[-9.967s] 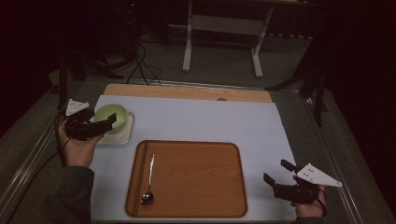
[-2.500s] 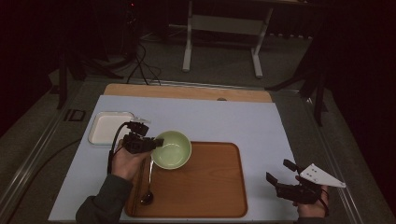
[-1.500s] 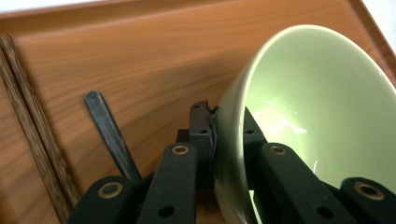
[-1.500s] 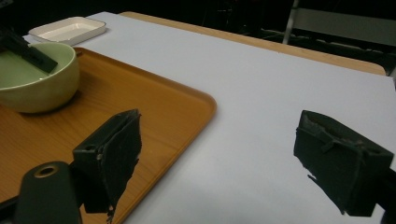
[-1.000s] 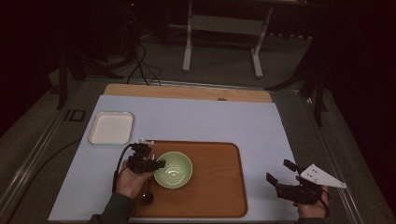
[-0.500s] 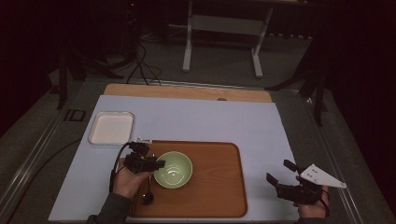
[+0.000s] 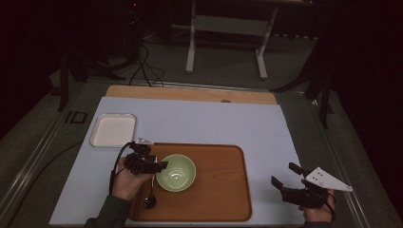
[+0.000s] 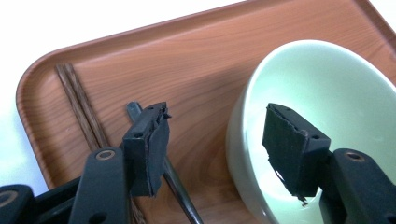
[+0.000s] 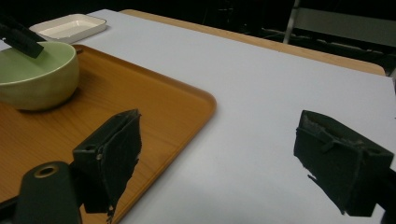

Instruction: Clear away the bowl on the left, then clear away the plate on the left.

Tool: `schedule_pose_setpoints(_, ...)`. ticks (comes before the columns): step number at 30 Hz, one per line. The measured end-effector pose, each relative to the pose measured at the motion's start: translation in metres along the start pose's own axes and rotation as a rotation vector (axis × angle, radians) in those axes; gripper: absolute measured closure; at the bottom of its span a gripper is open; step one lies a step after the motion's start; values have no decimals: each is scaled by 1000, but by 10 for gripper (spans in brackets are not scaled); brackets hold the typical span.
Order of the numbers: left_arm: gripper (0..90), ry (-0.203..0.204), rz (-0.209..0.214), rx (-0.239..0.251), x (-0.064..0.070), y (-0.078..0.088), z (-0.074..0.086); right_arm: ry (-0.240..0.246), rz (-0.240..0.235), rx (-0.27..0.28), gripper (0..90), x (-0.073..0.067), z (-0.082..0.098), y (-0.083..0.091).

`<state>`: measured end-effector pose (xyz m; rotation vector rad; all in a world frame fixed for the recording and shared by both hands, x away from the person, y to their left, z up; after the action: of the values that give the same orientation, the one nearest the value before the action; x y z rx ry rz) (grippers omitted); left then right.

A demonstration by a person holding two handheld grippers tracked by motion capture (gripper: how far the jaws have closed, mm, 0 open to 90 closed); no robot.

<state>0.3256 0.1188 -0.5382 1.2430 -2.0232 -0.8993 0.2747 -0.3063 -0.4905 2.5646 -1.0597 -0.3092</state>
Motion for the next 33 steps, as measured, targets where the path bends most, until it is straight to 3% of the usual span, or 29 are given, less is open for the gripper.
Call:
schedule_pose_setpoints(19, 374, -6, 5, 47, -3, 14, -7, -2, 1, 2, 146, 1, 0, 1)
schedule_pose_setpoints(26, 355, 12, 8, 75, -9, 20, -10, -4, 2, 4, 146, 1, 0, 1)
schedule_pose_setpoints(33, 355, 62, 14, 107, -20, 24, -13, -2, 1, 1, 146, 1, 0, 1)
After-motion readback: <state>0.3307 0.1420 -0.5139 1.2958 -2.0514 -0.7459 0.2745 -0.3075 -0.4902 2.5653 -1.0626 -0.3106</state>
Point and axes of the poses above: each handheld gripper's, and its own axes: y roughly backward along the jaws, z roughly out of its underside, x roughly to its right, the point moved 7 cm from there along -y, roughly forward along the jaws, and after that the axes turned 9 degrees about -z, right-handed, at the moved point
